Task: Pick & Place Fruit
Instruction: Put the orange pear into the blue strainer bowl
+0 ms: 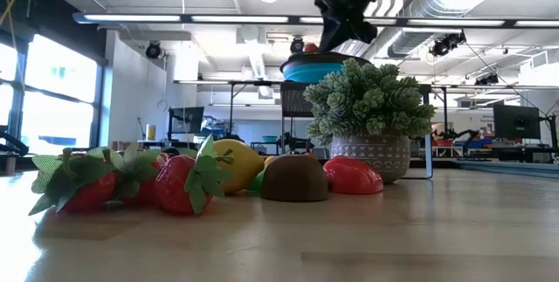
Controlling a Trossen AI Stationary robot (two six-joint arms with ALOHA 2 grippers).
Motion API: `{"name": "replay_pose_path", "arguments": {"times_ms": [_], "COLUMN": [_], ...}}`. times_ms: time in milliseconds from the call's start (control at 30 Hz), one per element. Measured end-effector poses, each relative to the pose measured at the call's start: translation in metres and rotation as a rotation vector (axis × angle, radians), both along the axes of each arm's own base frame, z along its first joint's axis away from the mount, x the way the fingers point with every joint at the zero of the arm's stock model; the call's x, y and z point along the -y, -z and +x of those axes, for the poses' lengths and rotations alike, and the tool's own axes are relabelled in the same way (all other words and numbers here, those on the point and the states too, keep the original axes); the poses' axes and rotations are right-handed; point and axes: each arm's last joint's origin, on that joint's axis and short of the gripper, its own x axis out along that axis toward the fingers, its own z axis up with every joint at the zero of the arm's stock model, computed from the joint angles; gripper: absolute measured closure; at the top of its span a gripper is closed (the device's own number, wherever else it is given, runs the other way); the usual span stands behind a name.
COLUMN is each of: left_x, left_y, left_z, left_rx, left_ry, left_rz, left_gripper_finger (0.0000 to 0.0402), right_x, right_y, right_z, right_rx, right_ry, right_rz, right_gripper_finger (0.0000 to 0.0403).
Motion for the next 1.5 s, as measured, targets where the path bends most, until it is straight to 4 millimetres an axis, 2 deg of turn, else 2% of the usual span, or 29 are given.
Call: {"name": "replay_pose_path", "arguments": {"times_ms": [200, 467, 767, 867, 933, 1200, 1500], "left_x": [0.000, 0.000, 0.000, 0.000, 0.001, 0.005, 0.010], "left_y": [0.001, 0.002, 0.002, 0.002, 0.001, -0.004, -0.004], "left_z": [0.000, 0.000, 0.000, 0.000, -0.003, -0.017, -0.044], "left_rx": [-0.014, -0.021, -0.022, -0.022, -0.024, -0.052, -0.157], "left_ry": [0.000, 0.000, 0.000, 0.000, -0.001, -0.020, -0.184], "left_rz": [-0.006, -0.008, -0.009, -0.009, -0.009, -0.019, -0.075], "left_gripper_finger": [0.0153, 0.0153, 0.0153, 0.0153, 0.0153, 0.0153, 0.0153], "right_x": [0.003, 0.005, 0.005, 0.002, -0.002, -0.021, -0.049], "right_y": [0.013, 0.013, 0.012, 0.003, -0.007, -0.051, -0.080], "right_z": [0.005, 0.004, 0.003, -0.003, -0.008, -0.032, -0.050], "right_rx": [-0.107, -0.151, -0.160, -0.121, -0.081, 0.098, 0.210], "right_ry": [-0.013, 0.033, 0.020, 0.008, -0.005, -0.109, -0.184], "right_rz": [0.003, -0.063, -0.087, -0.074, -0.078, -0.172, -0.238], "right_gripper_finger": [0.0400, 0.0391, 0.0310, 0.0298, 0.0304, 0.0394, 0.0400]}}
